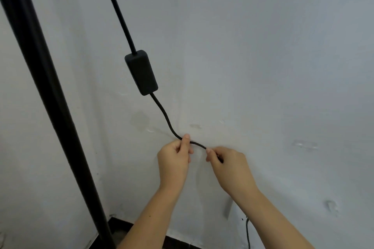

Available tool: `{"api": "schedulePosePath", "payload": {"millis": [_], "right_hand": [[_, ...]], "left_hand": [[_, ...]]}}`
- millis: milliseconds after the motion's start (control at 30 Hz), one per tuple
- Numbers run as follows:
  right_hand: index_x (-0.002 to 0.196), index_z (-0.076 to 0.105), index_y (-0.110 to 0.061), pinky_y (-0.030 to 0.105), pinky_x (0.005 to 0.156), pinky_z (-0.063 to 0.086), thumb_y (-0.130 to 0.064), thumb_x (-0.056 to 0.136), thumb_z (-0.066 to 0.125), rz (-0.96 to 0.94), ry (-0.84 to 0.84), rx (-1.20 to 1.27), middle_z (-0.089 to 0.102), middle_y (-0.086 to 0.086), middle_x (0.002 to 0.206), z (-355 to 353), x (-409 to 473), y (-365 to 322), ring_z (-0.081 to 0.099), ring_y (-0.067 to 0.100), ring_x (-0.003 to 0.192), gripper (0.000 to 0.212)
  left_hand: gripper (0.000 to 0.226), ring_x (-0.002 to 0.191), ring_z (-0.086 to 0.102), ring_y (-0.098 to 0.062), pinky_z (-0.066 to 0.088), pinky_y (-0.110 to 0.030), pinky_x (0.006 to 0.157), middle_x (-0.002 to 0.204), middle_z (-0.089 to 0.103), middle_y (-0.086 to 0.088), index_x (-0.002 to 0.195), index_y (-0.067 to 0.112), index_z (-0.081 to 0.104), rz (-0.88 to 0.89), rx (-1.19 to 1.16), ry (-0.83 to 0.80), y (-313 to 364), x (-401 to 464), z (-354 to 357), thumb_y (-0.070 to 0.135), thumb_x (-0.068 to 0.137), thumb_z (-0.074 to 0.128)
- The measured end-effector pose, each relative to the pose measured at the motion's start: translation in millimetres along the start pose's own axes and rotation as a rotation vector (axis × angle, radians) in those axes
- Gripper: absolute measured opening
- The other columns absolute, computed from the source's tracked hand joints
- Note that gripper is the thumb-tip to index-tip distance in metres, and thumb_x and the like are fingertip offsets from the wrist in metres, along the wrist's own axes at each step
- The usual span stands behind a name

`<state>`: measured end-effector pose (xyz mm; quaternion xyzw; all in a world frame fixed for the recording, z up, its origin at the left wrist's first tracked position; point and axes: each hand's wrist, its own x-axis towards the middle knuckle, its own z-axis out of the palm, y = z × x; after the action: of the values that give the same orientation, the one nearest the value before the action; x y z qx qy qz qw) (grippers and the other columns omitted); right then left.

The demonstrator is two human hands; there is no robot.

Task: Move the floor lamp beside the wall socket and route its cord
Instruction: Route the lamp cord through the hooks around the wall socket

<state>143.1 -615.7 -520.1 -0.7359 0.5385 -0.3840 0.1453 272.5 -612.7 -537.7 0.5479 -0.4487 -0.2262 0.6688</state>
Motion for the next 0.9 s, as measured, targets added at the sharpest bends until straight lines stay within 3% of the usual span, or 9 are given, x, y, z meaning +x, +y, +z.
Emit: {"api": "schedulePosePath", "payload": {"millis": [167,267,333,433,500,567,733,800,900], "right_hand": [[0.073,0.066,-0.001,0.032,0.053,0.035,-0.031,0.094,0.048,0.048,0.014,0.005,0.057,0.014,0.058,2,7,-3,0.042,0.018,0.051,0.041],[0.074,0.068,-0.004,0.030,0.051,0.035,-0.032,0.093,0.048,0.092,-0.073,-0.011,0.051,0.003,0.055,3,5,1,0.041,0.016,0.047,0.039],[0.072,0.070,-0.011,0.020,0.046,0.034,-0.032,0.093,0.049,0.111,-0.121,0.057,0.048,-0.005,0.051,3,5,3,0.041,0.007,0.041,0.036],[0.072,0.068,-0.021,0.018,0.043,0.032,-0.033,0.096,0.046,0.211,-0.367,0.341,0.037,-0.011,0.039,-7,-3,12,0.035,0.004,0.034,0.035],[0.075,0.066,-0.016,0.020,0.046,0.034,-0.030,0.099,0.044,0.279,-0.579,0.462,0.032,-0.013,0.041,-27,-9,24,0.032,0.009,0.038,0.035],[0.077,0.066,-0.012,0.022,0.050,0.042,-0.021,0.099,0.047,0.310,-0.635,0.465,0.034,-0.010,0.045,-61,-11,39,0.035,0.010,0.041,0.031],[0.073,0.070,-0.017,0.019,0.057,0.052,-0.014,0.092,0.054,0.325,-0.525,0.300,0.044,-0.012,0.048,-152,-25,65,0.043,0.006,0.045,0.025],[0.072,0.071,-0.018,0.020,0.049,0.045,-0.018,0.090,0.057,0.330,-0.329,0.233,0.043,-0.013,0.047,-176,-39,73,0.040,0.007,0.045,0.023],[0.072,0.071,-0.021,0.010,0.040,0.029,-0.025,0.089,0.060,0.270,0.076,0.191,0.041,-0.014,0.038,-181,-42,81,0.036,0.005,0.038,0.021]], "left_hand": [[0.045,0.035,0.043,-0.009,0.041,-0.020,0.041,0.033,0.046,0.004,0.056,0.011,0.063,-0.061,-0.082,0.038,-4,-3,7,0.035,0.093,0.053],[0.044,0.038,0.046,-0.012,0.043,-0.024,0.046,0.037,0.047,0.005,0.057,0.014,0.064,0.008,-0.016,0.053,-7,-5,6,0.034,0.094,0.051],[0.044,0.041,0.047,-0.015,0.043,-0.030,0.049,0.039,0.048,0.006,0.056,0.013,0.062,0.069,0.048,0.077,-9,-5,5,0.033,0.094,0.051],[0.043,0.038,0.046,-0.013,0.042,-0.025,0.046,0.037,0.047,0.006,0.058,0.013,0.062,0.038,-0.010,0.047,-9,-6,7,0.032,0.095,0.050],[0.042,0.035,0.046,-0.013,0.042,-0.021,0.041,0.035,0.047,0.004,0.059,0.012,0.061,-0.051,-0.095,0.009,-8,-3,8,0.030,0.095,0.050],[0.041,0.032,0.048,-0.013,0.043,-0.020,0.038,0.035,0.050,0.004,0.060,0.011,0.060,-0.183,-0.206,-0.034,-9,2,7,0.030,0.095,0.050],[0.040,0.034,0.051,-0.012,0.047,-0.021,0.036,0.039,0.054,0.002,0.065,0.010,0.065,-0.351,-0.404,-0.154,-14,3,6,0.033,0.094,0.050],[0.040,0.035,0.051,-0.009,0.047,-0.020,0.036,0.040,0.057,0.003,0.065,0.010,0.065,-0.326,-0.428,-0.151,-13,-1,18,0.030,0.095,0.049],[0.038,0.035,0.050,-0.007,0.046,-0.018,0.036,0.041,0.058,0.007,0.067,0.010,0.062,-0.291,-0.448,-0.092,-17,-1,17,0.028,0.096,0.048]]}}
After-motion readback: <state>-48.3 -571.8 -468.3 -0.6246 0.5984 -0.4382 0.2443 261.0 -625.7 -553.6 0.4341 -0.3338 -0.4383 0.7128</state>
